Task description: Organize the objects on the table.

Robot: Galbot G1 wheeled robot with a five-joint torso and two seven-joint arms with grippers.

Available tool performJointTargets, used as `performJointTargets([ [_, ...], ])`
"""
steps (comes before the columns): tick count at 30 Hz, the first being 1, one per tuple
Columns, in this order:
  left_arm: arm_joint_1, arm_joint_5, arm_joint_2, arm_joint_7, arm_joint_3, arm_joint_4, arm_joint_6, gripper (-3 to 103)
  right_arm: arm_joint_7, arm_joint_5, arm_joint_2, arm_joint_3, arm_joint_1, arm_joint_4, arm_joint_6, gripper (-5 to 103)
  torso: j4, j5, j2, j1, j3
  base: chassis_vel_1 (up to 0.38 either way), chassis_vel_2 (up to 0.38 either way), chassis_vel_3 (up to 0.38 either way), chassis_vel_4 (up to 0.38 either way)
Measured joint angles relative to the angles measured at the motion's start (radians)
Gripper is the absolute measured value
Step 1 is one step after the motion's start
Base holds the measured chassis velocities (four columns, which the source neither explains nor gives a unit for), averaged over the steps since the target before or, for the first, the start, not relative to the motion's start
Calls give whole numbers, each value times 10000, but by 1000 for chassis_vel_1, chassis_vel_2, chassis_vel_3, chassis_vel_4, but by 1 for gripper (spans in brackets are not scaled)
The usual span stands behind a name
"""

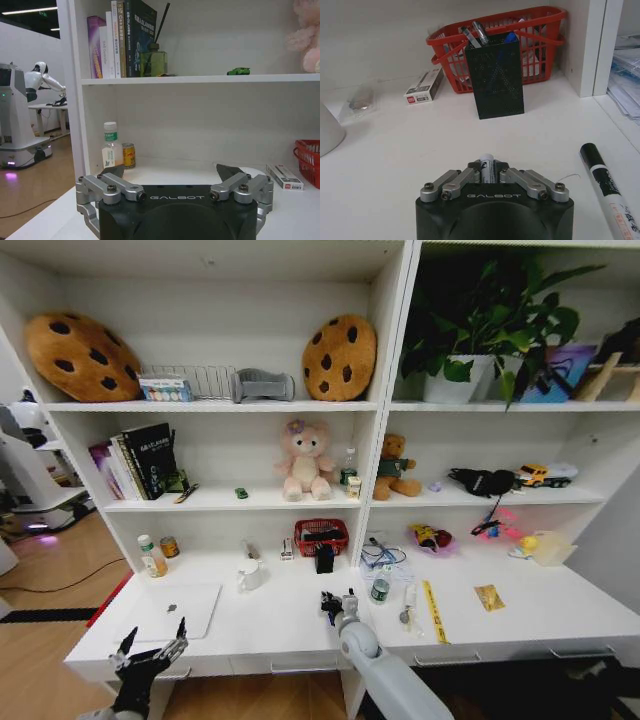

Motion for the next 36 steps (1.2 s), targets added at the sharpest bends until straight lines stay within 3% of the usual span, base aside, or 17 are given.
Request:
performJointTargets([
  [4, 9, 44, -67, -82, 0, 16, 6, 100, -486, -331, -13, 61, -5, 103, 546, 13, 3, 2, -1, 1, 1, 0, 0, 0, 0],
  [6, 22, 85, -110, -101, 25, 27, -8, 100, -1040, -1112, -136, 144, -47, 366, 1297, 13, 3, 4, -1, 0, 1, 0, 0, 0, 0],
  [9, 13, 92, -119, -104, 81, 32, 11, 100, -1386, -1632, -381, 282, 26, 778, 1707, 13, -2, 0, 0, -1, 0, 0, 0, 0, 0],
  [13, -3, 99, -117, -109, 142, 41, 47, 100, -1706, -1991, -475, 376, 264, 705, 2120, 13, 0, 1, -1, 0, 1, 0, 0, 0, 0],
  [15, -12, 127, -103, -115, 188, 50, 73, 100, -2071, -2295, -497, 398, 849, 168, 2748, 13, 0, 1, -1, 1, 1, 0, 0, 0, 0],
  [24, 92, 147, -103, -105, 210, 9, 89, 100, -2552, -2265, -101, -88, 2840, -1344, 3296, 13, 3, 0, -2, 1, 2, 0, 0, 0, 0],
  [36, 106, 104, -89, -106, 195, 70, 86, 100, -2658, -2268, 426, -403, 3719, -3083, 3482, 13, 1, 0, -1, 1, 2, 0, 0, 0, 0],
])
